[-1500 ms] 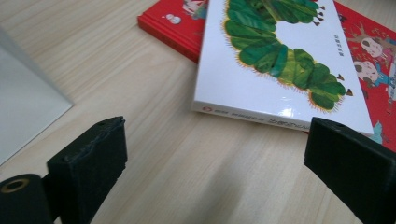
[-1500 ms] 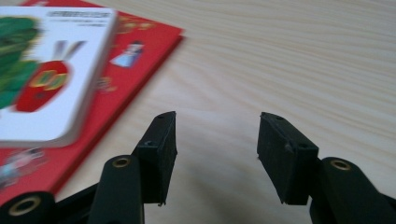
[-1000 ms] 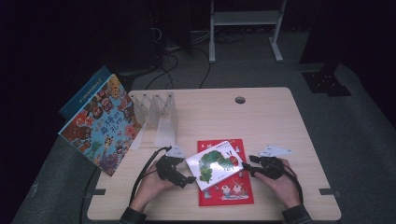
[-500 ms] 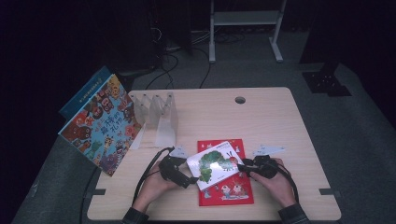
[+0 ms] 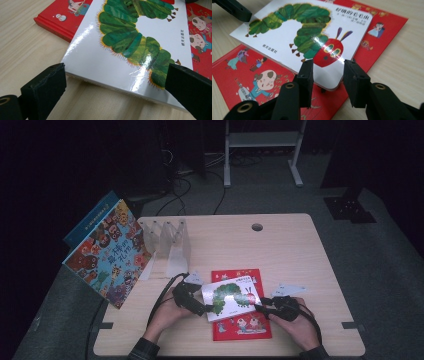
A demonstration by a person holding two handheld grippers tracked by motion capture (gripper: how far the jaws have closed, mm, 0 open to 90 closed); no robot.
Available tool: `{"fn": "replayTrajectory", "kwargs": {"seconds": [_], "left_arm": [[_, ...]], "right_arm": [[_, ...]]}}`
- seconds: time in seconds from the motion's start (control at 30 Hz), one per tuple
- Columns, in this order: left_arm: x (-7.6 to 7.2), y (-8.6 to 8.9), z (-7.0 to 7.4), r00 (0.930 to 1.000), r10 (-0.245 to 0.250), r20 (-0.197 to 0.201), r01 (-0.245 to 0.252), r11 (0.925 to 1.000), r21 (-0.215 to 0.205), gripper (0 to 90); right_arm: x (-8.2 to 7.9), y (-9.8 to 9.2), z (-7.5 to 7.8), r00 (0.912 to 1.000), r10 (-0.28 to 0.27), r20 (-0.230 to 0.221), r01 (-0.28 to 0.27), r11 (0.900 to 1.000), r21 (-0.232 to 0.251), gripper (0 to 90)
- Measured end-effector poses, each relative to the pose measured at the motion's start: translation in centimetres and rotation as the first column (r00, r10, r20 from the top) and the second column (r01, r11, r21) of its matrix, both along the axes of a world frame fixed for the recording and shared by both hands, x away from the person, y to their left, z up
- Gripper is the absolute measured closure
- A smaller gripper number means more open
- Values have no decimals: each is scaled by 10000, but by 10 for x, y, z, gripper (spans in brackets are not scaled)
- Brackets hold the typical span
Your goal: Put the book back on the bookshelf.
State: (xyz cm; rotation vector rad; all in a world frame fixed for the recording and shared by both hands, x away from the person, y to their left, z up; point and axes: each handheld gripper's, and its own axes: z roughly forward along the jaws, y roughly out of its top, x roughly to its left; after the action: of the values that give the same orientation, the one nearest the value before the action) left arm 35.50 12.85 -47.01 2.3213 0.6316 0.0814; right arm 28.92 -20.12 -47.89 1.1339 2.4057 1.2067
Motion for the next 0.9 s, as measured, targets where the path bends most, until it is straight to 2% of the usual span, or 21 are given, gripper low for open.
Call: {"fn": "replayTrajectory", "kwargs": {"seconds": [0.03,0.1,0.23,0.3,0.5,0.6,0.7,0.77,0.9], "left_arm": [[2,1,1,9999,9,107,-8,10000,-52,29],[6,2,3,9999,97,54,-96,9999,-104,31],[14,3,5,9999,86,74,-86,10000,-47,30],[18,2,5,9999,106,-46,-107,9998,-166,30],[23,1,0,9998,-74,-198,73,10000,-38,27],[23,-1,-6,9985,-145,-533,139,9998,-117,22],[23,-2,-9,9966,-221,-800,194,9992,-347,14],[24,-2,-10,9961,-228,-852,193,9990,-410,14],[24,-3,-13,9903,-459,-1313,397,9980,-502,0]], "right_arm": [[-2,0,2,9999,-39,116,38,10000,20,598],[-6,2,6,9997,14,236,-15,10000,41,613],[-15,17,8,9980,634,78,-634,9980,34,664],[-18,28,6,9944,1060,-13,-1060,9944,-26,692],[-23,60,1,9786,2027,-348,-2032,9791,-101,785],[-24,72,-3,9713,2344,-398,-2356,9714,-285,802],[-25,81,-5,9682,2478,-345,-2491,9676,-409,811],[-24,84,-5,9669,2533,-306,-2545,9661,-443,815],[-24,87,-6,9677,2514,-177,-2520,9662,-548,822]]}}
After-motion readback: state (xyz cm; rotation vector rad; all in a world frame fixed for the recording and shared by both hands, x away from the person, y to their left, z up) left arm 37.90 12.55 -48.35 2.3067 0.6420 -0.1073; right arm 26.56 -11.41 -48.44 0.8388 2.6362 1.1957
